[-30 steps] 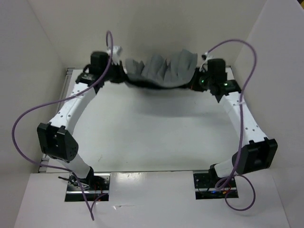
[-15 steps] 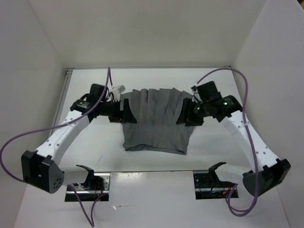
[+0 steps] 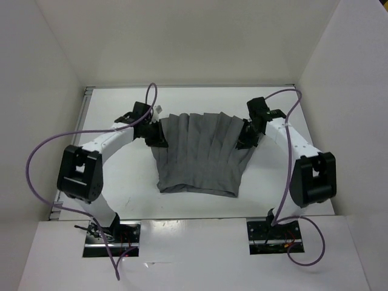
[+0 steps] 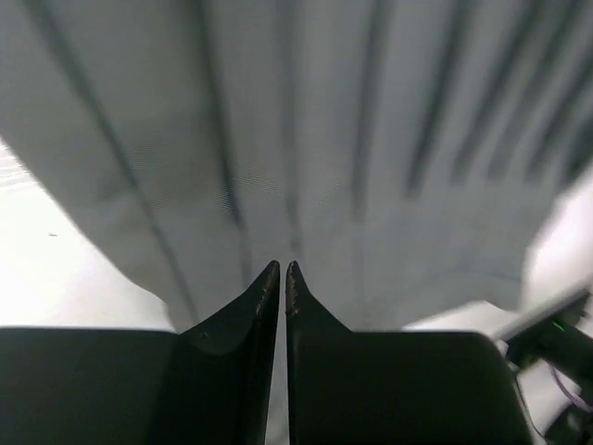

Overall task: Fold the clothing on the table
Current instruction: Fold the skirt

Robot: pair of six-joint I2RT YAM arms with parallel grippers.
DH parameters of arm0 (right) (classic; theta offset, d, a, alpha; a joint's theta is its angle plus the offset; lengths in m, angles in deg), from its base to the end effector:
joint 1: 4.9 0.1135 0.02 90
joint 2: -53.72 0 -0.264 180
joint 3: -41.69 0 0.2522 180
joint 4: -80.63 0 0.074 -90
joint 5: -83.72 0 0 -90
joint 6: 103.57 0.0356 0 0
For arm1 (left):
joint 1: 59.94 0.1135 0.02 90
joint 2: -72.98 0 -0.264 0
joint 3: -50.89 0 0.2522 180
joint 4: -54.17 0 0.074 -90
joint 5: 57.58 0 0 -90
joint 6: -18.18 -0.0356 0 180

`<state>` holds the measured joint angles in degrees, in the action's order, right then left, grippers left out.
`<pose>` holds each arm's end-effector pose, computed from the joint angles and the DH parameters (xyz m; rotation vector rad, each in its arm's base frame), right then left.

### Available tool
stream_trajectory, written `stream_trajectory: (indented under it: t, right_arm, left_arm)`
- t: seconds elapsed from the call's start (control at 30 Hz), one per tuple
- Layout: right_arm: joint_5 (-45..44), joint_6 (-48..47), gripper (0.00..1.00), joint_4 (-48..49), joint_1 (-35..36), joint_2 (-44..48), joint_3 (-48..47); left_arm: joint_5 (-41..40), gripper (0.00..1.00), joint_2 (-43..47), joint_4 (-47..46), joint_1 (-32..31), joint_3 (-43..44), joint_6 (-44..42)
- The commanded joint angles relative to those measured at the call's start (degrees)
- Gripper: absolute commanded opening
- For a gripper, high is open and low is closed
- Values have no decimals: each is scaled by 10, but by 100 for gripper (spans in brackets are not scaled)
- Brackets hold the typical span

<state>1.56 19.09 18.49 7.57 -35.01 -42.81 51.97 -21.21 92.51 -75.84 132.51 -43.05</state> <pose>0.3011 0.0716 0.2587 0.4489 2.7493 0.3998 0.3365 -0.1082 0.2384 -0.1301 2.5376 -0.7463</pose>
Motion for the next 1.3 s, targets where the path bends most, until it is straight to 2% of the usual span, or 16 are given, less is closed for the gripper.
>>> stream_trajectory:
  t: [0.0, 0.1, 0.23, 0.37, 0.47, 0.6, 0.67, 0.73, 0.8, 0.83, 0.87, 0.9, 0.93, 0.97, 1.07, 1.27]
  right_arm:
    - [14, -13, 16, 52, -19, -45, -2]
    - [21, -34, 15, 52, -27, -129, -2]
    - [16, -40, 15, 58, -39, -216, -11]
    - [16, -40, 15, 51, -53, -280, -71]
    - [16, -40, 15, 37, -75, -320, -156]
    - [29, -32, 15, 52, -96, -341, -284]
    - [29, -27, 15, 73, -103, -341, -306]
    - [41, -21, 15, 80, -109, -315, -320]
    - [49, -33, 21, 94, -109, -260, -300]
    - [49, -45, 31, 94, -109, -237, -288]
    - [49, -51, 35, 94, -103, -214, -261]
    - [49, -58, 37, 81, -103, -170, -245]
    - [49, -63, 39, 74, -103, -150, -229]
    - [49, -63, 40, 66, -103, -131, -190]
    - [49, -68, 41, 38, -103, -69, -109]
    - [73, -54, 41, 27, -103, 26, 34]
  left_arm:
    - [-78, 11, -32, 2, -4, 16, 13]
    - [-92, 9, -97, 14, -4, 5, 25]
    - [-119, 8, -124, 8, 3, -13, 55]
    - [-130, 8, -173, 16, 26, 62, 61]
    - [-152, 9, -205, 32, 33, 125, 50]
    - [-158, 11, -271, 37, 76, 243, 44]
    - [-118, 11, -286, 33, 92, 301, 44]
    - [-100, 16, -292, 19, 111, 322, 52]
    - [-52, 22, -274, 13, 120, 330, 52]
    - [-38, 34, -257, 0, 120, 321, 45]
    - [-26, 45, -210, -6, 120, 305, 45]
    - [-5, 55, -180, -14, 120, 281, 45]
    - [2, 63, -148, -38, 120, 215, 53]
    - [7, 70, -81, -50, 120, 177, 59]
    - [1, 70, 32, -59, 126, 52, 80]
    - [2, 70, 143, 14, 105, -75, 60]
